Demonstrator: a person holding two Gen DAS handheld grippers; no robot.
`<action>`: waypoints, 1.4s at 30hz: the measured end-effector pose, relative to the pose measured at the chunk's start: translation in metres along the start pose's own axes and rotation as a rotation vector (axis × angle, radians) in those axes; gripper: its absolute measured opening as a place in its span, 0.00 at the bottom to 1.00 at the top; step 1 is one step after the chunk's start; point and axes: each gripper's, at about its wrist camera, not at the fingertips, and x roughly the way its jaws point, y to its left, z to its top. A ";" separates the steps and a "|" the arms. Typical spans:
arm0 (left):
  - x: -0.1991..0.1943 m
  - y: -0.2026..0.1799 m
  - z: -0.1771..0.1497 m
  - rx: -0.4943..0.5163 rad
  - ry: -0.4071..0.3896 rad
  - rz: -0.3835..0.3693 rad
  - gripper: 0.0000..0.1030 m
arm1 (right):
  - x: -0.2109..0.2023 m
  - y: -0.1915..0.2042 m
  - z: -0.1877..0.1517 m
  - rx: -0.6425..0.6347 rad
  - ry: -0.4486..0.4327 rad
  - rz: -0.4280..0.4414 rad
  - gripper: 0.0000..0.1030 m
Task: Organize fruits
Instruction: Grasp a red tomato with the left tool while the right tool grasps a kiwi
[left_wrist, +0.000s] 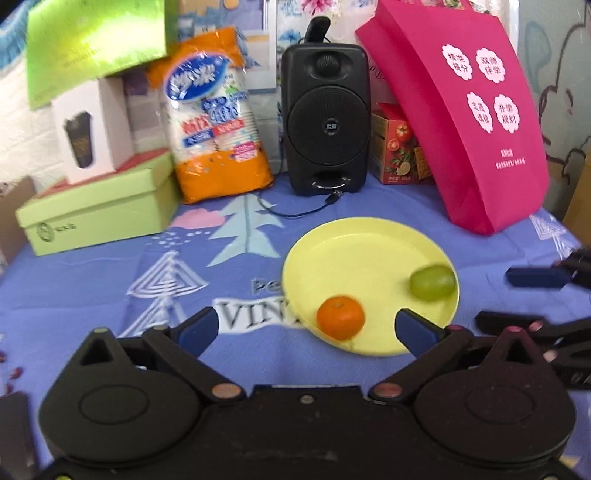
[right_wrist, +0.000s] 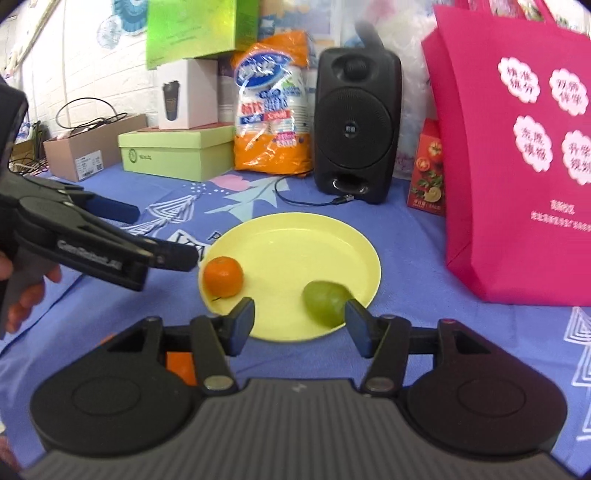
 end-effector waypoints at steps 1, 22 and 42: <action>-0.006 -0.002 -0.003 0.010 0.002 0.026 1.00 | -0.008 0.002 -0.002 -0.011 -0.007 -0.003 0.57; -0.104 -0.011 -0.083 0.019 -0.005 0.136 1.00 | -0.086 0.054 -0.053 -0.100 0.008 0.032 0.73; -0.056 -0.040 -0.115 0.069 0.096 -0.088 0.70 | -0.055 0.060 -0.091 -0.134 0.158 0.108 0.58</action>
